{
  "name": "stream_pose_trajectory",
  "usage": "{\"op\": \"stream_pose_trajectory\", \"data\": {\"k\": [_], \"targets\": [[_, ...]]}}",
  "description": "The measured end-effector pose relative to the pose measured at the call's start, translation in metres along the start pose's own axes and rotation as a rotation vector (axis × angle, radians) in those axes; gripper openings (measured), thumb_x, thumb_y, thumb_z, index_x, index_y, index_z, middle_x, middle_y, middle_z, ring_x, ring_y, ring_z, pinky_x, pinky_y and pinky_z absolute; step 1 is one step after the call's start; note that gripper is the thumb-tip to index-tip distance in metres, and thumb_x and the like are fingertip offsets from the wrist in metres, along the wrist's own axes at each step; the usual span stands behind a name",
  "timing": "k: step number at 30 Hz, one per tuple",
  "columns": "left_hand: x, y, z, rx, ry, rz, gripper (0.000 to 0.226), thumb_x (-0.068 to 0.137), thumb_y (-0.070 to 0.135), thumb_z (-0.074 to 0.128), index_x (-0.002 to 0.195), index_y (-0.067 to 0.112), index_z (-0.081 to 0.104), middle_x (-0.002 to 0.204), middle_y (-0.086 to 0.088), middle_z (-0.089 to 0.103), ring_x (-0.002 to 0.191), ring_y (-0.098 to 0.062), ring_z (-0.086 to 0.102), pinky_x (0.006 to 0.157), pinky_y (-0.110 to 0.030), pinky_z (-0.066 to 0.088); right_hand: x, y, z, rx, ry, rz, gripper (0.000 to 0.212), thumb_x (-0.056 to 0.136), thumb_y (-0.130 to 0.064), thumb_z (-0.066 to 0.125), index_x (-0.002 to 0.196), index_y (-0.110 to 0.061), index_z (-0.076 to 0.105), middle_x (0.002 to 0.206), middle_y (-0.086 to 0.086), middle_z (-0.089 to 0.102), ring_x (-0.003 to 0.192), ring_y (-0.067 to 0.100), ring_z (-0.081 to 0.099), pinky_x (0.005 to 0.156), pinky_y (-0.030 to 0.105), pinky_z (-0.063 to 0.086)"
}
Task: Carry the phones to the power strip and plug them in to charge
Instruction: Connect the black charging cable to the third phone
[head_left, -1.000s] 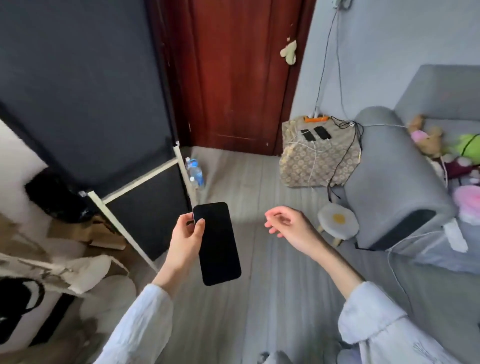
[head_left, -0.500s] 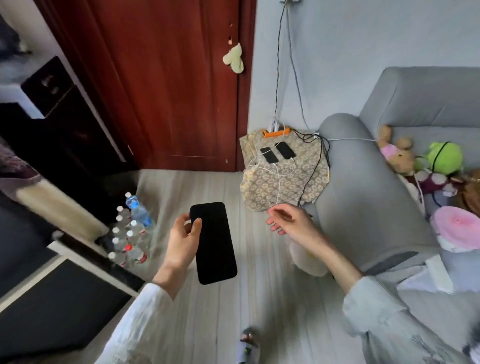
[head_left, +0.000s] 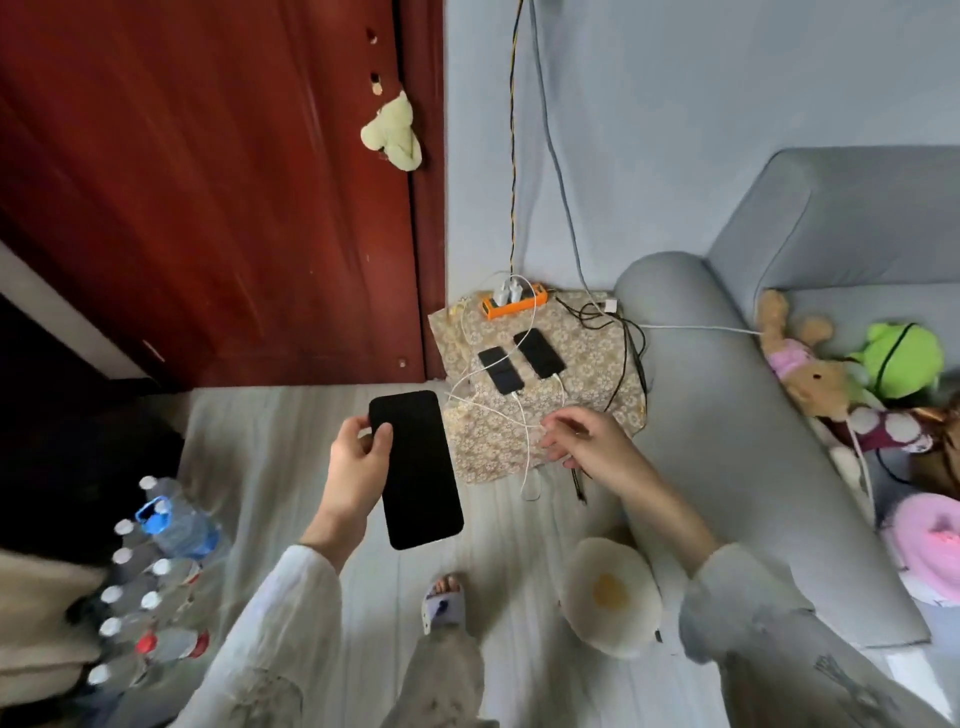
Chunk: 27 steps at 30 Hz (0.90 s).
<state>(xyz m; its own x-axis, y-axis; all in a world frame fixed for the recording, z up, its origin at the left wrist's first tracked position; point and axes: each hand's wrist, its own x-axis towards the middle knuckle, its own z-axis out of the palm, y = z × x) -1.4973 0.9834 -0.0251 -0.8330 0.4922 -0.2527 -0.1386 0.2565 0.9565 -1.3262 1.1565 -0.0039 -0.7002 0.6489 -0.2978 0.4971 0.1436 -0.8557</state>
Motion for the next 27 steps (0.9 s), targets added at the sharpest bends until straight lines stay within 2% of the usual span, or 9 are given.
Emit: {"op": "stream_pose_trajectory", "data": {"k": [3, 8, 12, 15, 19, 24, 27], "targets": [[0.071, 0.018, 0.028, 0.014, -0.022, -0.010, 0.011, 0.094, 0.018, 0.045, 0.105, 0.016, 0.045, 0.083, 0.007, 0.060, 0.076, -0.008, 0.059, 0.061, -0.025, 0.047, 0.067, -0.009, -0.019, -0.003, -0.005, 0.047, 0.009, 0.092, -0.022, 0.049, 0.090, -0.024, 0.057, 0.086, -0.003, 0.066, 0.073, 0.011, 0.065, 0.064, 0.025, 0.050], [0.167, 0.054, 0.079, 0.017, -0.060, -0.007, 0.010, 0.094, 0.017, 0.045, 0.104, 0.018, 0.046, 0.086, 0.010, 0.058, 0.080, -0.003, 0.057, 0.061, -0.021, 0.047, 0.159, -0.024, -0.068, -0.013, 0.044, 0.096, 0.012, 0.092, -0.023, 0.049, 0.098, -0.019, 0.059, 0.086, -0.004, 0.066, 0.075, 0.014, 0.065, 0.073, 0.032, 0.052], [0.219, 0.060, 0.116, 0.034, -0.098, -0.062, 0.012, 0.094, 0.019, 0.046, 0.106, 0.019, 0.047, 0.087, 0.008, 0.060, 0.080, -0.009, 0.059, 0.059, -0.020, 0.048, 0.215, -0.018, -0.106, -0.032, 0.066, 0.173, 0.020, 0.093, -0.025, 0.048, 0.107, -0.013, 0.057, 0.089, 0.000, 0.066, 0.077, 0.016, 0.065, 0.073, 0.032, 0.051], [0.257, 0.067, 0.148, 0.039, -0.076, -0.096, 0.018, 0.094, 0.018, 0.046, 0.112, 0.014, 0.047, 0.095, -0.001, 0.061, 0.087, -0.018, 0.060, 0.062, -0.024, 0.048, 0.263, -0.011, -0.136, -0.042, 0.067, 0.179, 0.022, 0.094, -0.024, 0.047, 0.109, -0.012, 0.056, 0.088, -0.001, 0.065, 0.076, 0.014, 0.064, 0.071, 0.030, 0.049], [0.306, 0.068, 0.203, 0.031, -0.044, -0.147, 0.024, 0.095, 0.019, 0.045, 0.118, 0.011, 0.046, 0.097, -0.003, 0.061, 0.088, -0.018, 0.060, 0.066, -0.025, 0.049, 0.340, 0.015, -0.186, -0.080, 0.057, 0.195, 0.025, 0.094, -0.024, 0.046, 0.112, -0.009, 0.056, 0.094, 0.005, 0.066, 0.081, 0.020, 0.064, 0.083, 0.041, 0.052], [0.364, 0.059, 0.285, 0.031, 0.072, -0.245, 0.021, 0.095, 0.017, 0.043, 0.115, 0.012, 0.046, 0.098, -0.005, 0.060, 0.084, -0.017, 0.059, 0.061, -0.022, 0.047, 0.453, 0.063, -0.249, -0.163, 0.069, 0.232, 0.029, 0.093, -0.025, 0.046, 0.113, -0.008, 0.057, 0.097, 0.010, 0.068, 0.078, 0.020, 0.063, 0.077, 0.037, 0.051], [0.382, 0.040, 0.336, 0.047, 0.088, -0.334, 0.018, 0.095, 0.019, 0.043, 0.113, 0.016, 0.044, 0.100, -0.005, 0.060, 0.085, -0.018, 0.060, 0.067, -0.029, 0.051, 0.507, 0.104, -0.276, -0.297, 0.021, 0.286, 0.031, 0.092, -0.026, 0.047, 0.114, -0.007, 0.058, 0.106, 0.013, 0.067, 0.095, 0.029, 0.062, 0.090, 0.045, 0.049]]}}
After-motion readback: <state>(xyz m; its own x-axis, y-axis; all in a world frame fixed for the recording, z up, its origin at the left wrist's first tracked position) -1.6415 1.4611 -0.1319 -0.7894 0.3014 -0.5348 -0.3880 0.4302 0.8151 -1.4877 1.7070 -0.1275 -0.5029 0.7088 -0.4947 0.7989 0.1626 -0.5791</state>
